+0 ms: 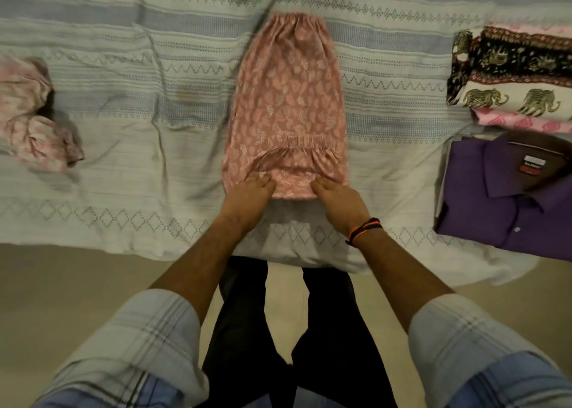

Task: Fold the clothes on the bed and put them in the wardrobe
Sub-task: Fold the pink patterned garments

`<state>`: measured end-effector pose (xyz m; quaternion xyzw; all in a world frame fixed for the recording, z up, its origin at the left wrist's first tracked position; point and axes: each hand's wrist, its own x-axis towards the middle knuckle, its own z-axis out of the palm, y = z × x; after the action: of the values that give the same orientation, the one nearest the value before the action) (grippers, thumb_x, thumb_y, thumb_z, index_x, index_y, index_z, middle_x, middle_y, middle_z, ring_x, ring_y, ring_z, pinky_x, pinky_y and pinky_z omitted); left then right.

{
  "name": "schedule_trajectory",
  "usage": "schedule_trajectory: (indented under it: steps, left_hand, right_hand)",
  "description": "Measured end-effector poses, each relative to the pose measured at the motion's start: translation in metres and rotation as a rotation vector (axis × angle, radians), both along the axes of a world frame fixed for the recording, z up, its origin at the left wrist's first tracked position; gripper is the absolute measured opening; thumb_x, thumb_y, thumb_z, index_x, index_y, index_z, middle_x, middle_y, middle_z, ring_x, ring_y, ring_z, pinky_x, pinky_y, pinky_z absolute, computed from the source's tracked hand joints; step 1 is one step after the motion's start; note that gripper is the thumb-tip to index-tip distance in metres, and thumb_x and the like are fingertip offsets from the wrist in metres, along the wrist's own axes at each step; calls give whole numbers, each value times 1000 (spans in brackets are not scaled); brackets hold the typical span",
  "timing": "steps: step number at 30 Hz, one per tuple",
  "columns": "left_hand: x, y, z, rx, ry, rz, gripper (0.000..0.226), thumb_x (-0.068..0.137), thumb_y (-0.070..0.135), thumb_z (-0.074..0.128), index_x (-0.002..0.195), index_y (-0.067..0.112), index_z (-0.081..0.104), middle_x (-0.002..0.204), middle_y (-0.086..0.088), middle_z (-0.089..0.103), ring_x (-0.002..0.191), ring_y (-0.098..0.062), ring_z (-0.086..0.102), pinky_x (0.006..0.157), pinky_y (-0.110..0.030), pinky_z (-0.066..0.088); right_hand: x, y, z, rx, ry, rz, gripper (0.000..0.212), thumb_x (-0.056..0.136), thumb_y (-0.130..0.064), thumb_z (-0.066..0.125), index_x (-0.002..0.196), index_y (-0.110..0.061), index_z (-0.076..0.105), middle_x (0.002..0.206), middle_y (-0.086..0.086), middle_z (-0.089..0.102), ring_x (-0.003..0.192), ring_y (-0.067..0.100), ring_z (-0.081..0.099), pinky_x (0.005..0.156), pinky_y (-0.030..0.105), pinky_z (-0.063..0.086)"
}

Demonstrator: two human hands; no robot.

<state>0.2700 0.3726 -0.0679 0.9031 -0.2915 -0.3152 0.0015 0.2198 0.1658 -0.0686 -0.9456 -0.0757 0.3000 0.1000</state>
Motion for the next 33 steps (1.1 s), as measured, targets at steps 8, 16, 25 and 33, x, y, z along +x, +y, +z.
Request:
schedule_trajectory:
  steps: [8,16,25,33]
  left_hand:
    - [-36,6,50,102,166,-71,37,89,14,54,126,18,58,116,-10,65,103,-30,64,87,-40,54]
    - [2,8,68,-155,185,415,29,83,35,67,105,17,65,96,-4,65,89,-26,59,76,-34,46]
    - [91,-7,40,-317,-112,601,35,89,10,50,123,3,53,114,-22,62,102,-38,59,84,-42,47]
    - [52,-17,-1,-132,-146,156,67,77,15,68,138,5,39,144,-19,40,129,-35,44,106,-45,40]
  right_hand:
    - [-36,5,51,-43,215,34,39,90,-12,49,127,-16,59,116,16,63,107,36,59,84,40,48]
    - [14,-9,70,104,108,-283,37,67,-33,51,94,-15,71,87,14,67,86,36,62,65,30,40]
    - [101,-21,41,129,-169,-540,40,80,-2,56,119,-9,60,111,14,66,103,35,60,87,43,50]
    - [65,8,-9,93,-194,-146,39,82,-18,59,118,-4,54,114,18,58,104,38,57,86,49,49]
